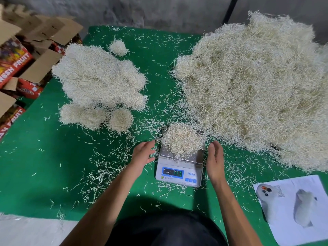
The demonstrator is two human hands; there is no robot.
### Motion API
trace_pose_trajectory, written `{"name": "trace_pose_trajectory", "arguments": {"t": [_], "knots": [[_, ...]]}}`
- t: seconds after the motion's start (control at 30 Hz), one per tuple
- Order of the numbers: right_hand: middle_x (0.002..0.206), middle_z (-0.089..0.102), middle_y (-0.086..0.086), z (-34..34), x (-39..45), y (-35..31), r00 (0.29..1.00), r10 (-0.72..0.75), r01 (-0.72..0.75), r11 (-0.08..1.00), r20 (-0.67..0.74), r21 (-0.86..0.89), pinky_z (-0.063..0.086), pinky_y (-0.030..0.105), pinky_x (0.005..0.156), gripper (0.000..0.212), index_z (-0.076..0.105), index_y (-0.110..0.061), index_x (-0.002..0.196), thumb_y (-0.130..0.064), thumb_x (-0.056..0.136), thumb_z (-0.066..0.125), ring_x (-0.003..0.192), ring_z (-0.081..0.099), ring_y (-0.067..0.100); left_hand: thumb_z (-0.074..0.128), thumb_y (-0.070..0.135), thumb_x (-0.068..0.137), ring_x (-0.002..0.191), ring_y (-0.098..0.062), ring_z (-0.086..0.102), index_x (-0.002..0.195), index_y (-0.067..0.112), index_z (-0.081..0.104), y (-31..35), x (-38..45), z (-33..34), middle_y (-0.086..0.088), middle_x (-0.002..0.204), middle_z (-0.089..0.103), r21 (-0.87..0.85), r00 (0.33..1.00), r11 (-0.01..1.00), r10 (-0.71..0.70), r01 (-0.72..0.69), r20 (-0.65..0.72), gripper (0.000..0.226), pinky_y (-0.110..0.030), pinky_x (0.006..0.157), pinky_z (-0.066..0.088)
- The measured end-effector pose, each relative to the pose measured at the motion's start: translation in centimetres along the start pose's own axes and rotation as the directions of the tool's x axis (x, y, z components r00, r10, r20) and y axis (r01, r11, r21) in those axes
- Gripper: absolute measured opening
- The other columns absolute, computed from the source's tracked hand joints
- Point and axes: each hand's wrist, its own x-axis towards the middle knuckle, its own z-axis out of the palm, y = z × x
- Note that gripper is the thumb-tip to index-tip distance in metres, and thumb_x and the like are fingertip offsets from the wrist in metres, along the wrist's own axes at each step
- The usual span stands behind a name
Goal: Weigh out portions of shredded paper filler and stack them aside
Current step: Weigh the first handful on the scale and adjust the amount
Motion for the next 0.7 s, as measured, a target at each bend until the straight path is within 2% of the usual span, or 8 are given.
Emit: {"name": "trace_pose_trajectory", "arguments": {"t": [0.2,0.27,0.33,0.4,0.47,0.53,0.63,0.7], "knots": [[0.154,0.048,0.002,0.7,1.5,-0.9,0.998,-0.038,0.035,0.997,-0.039,-0.065,0.04,0.038,0.114,0.062,0.038,-0.018,0.154,-0.059,0.108,0.033,0.135,0.048,0.012,0.062,0.043,0.097,0.109,-0.016,0.065,0.127,0.021,0.057,0.4,0.3,0.1,-0.005,0.132,0.061,-0.041,1.0,0.999,-0.028,0.027,-0.013,0.038,-0.031,0.079,0.059],[0.13,0.067,0.004,1.8,2.2,-1.8,0.993,-0.09,0.083,0.993,-0.082,-0.083,0.057,0.032,0.087,0.059,0.05,-0.014,0.145,-0.058,0.108,0.034,0.099,0.064,0.005,0.065,0.044,0.096,0.111,-0.019,0.064,0.138,0.024,0.048,0.9,0.3,0.5,-0.007,0.14,0.055,-0.09,0.998,0.995,-0.039,0.034,-0.05,0.05,-0.034,0.077,0.061],[0.092,0.072,0.005,3.6,2.7,-2.9,0.989,-0.135,0.13,0.987,-0.057,-0.094,0.059,0.035,0.054,0.052,0.059,-0.011,0.127,-0.054,0.108,0.037,0.061,0.063,0.013,0.064,0.049,0.095,0.119,-0.025,0.058,0.146,0.039,0.035,1.7,0.2,1.2,-0.004,0.151,0.04,-0.097,0.995,0.995,-0.046,0.037,-0.085,0.06,-0.041,0.076,0.062],[0.09,0.067,0.01,5.6,2.8,-4.2,0.993,-0.117,0.12,0.985,0.032,-0.121,0.061,0.047,0.059,0.047,0.057,-0.011,0.124,-0.052,0.108,0.038,0.067,0.067,0.026,0.06,0.054,0.095,0.13,-0.03,0.049,0.148,0.049,0.027,2.8,0.2,2.3,0.002,0.16,0.028,-0.093,0.995,0.994,-0.057,0.049,-0.084,0.062,-0.05,0.084,0.059],[0.11,0.067,0.009,7.7,2.2,-5.6,0.989,-0.105,0.12,0.983,0.109,-0.14,0.062,0.049,0.084,0.051,0.052,-0.01,0.136,-0.05,0.108,0.039,0.088,0.069,0.023,0.055,0.058,0.097,0.135,-0.032,0.047,0.15,0.047,0.028,3.8,0.6,3.7,0.0,0.161,0.03,-0.154,0.995,0.985,-0.086,0.077,-0.053,0.061,-0.061,0.098,0.05],[0.127,0.064,0.003,10.2,0.8,-6.8,0.965,-0.129,0.156,0.982,0.227,-0.106,0.052,0.045,0.103,0.04,0.055,-0.014,0.137,-0.04,0.11,0.041,0.113,0.062,0.018,0.051,0.064,0.096,0.134,-0.03,0.05,0.15,0.036,0.036,4.7,0.4,4.9,-0.006,0.158,0.04,-0.23,0.991,0.964,-0.136,0.136,0.017,0.062,-0.057,0.107,0.044],[0.106,0.067,-0.013,12.8,-1.6,-8.7,0.914,-0.165,0.133,0.985,0.37,0.11,0.048,0.034,0.093,0.024,0.063,-0.028,0.114,-0.033,0.111,0.04,0.098,0.06,0.004,0.069,0.074,0.076,0.136,-0.025,0.046,0.155,0.033,0.031,5.1,-0.2,4.9,0.0,0.157,0.037,-0.328,0.984,0.933,-0.172,0.149,-0.041,0.096,-0.049,0.106,0.045],[0.099,0.067,-0.015,12.6,-1.5,-9.5,0.939,-0.124,0.02,0.951,0.321,0.31,0.048,0.025,0.086,0.029,0.067,-0.029,0.115,-0.03,0.112,0.038,0.091,0.06,0.003,0.082,0.062,0.069,0.138,-0.034,0.044,0.156,0.026,0.029,5.4,-0.1,3.3,-0.009,0.159,0.033,-0.343,0.987,0.933,-0.141,0.105,-0.08,0.109,-0.054,0.105,0.045]]}}
